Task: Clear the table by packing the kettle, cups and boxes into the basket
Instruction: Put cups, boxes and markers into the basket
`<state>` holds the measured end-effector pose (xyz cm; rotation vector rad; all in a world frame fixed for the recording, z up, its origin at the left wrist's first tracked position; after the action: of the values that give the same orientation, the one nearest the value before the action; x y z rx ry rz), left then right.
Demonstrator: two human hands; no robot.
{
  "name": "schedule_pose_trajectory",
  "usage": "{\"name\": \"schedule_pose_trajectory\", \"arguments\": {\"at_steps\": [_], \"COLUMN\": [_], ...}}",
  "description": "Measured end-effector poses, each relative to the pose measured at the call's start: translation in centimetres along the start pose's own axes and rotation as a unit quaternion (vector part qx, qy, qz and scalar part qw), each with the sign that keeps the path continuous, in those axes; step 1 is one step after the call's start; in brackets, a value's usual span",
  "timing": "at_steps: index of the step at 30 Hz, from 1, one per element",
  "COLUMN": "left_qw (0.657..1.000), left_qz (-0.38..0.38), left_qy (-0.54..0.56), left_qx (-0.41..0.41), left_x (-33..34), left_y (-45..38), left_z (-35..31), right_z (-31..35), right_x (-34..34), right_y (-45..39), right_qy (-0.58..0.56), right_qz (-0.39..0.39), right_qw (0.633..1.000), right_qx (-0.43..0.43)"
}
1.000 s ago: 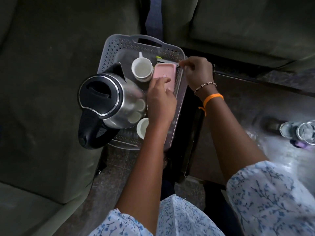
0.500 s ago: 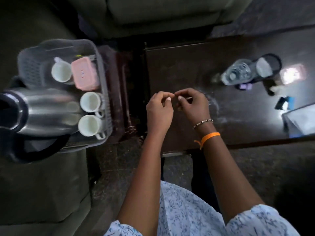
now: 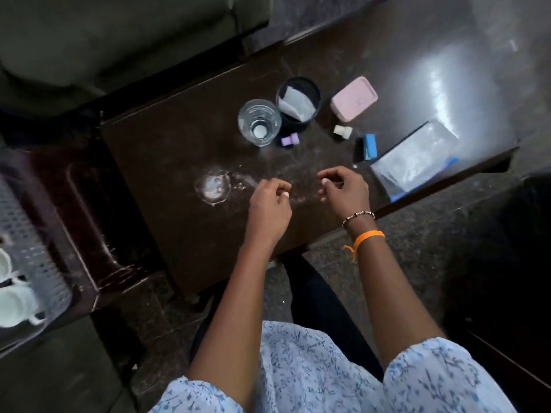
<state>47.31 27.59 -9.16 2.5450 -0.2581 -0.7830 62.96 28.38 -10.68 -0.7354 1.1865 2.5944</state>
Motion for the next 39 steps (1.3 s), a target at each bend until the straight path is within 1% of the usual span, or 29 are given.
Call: {"name": "schedule_pose_trajectory", "arguments": {"at_steps": [3, 7, 9, 12, 17, 22, 25, 28, 33, 36, 39], "left_qw": [0.998, 0.989, 0.980, 0.970, 0.957, 0.953, 0.949, 0.957, 0.984, 0.998, 0.997], "left_qz": [0.012, 0.036, 0.051, 0.067, 0.100, 0.067, 0.048, 0.042, 0.030, 0.020, -0.003], "left_qy": [-0.056, -0.133, -0.179, -0.223, -0.267, -0.292, -0.308, -0.284, -0.175, -0.045, 0.054], "left_qx": [0.021, 0.057, 0.072, 0.068, 0.050, 0.052, 0.046, 0.038, -0.004, -0.048, -0.061], "left_x": [3.0, 5.6, 6.5, 7.2, 8.2, 8.6, 8.8, 8.7, 7.9, 6.8, 4.1], "left_y": [-2.4, -6.7, -8.9, -11.2, -12.4, -12.5, -12.4, -12.1, -9.3, -6.4, -3.1], "left_z": [-1.4, -1.9, -1.4, 0.0, 1.4, 1.7, 1.9, 2.1, 3.1, 4.2, 5.3], "right_z": [-1.1, -1.6, -2.0, -2.6, -3.8, -4.0, -3.9, -4.2, -4.5, -3.8, -2.4], "right_x": [-3.0, -4.8, -5.2, -5.3, -4.3, -3.5, -3.1, -2.9, -1.4, 0.6, 3.4], "right_y": [-3.5, -7.9, -9.8, -12.1, -14.4, -14.6, -14.4, -14.0, -11.3, -8.5, -5.2], "right_qy": [0.068, 0.138, 0.153, 0.159, 0.200, 0.237, 0.229, 0.206, 0.150, 0.129, 0.118], "right_qz": [-0.027, -0.036, -0.035, -0.041, -0.006, -0.038, -0.046, -0.044, -0.009, 0.025, 0.090], "right_qw": [0.997, 0.989, 0.987, 0.986, 0.980, 0.971, 0.972, 0.977, 0.989, 0.991, 0.988], "right_qx": [-0.015, -0.034, -0.034, -0.028, 0.006, -0.019, -0.042, -0.030, -0.001, -0.017, -0.040]}}
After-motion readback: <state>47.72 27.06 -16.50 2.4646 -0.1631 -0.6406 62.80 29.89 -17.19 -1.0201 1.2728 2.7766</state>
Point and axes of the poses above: each hand's wrist, its own y-axis away from the middle knuckle, its own x-axis out of the palm, z = x × y, the point moved 5 cm from there along -y, towards the middle knuckle, and after that the axes turned 8 degrees about x, right-handed, at the moved point
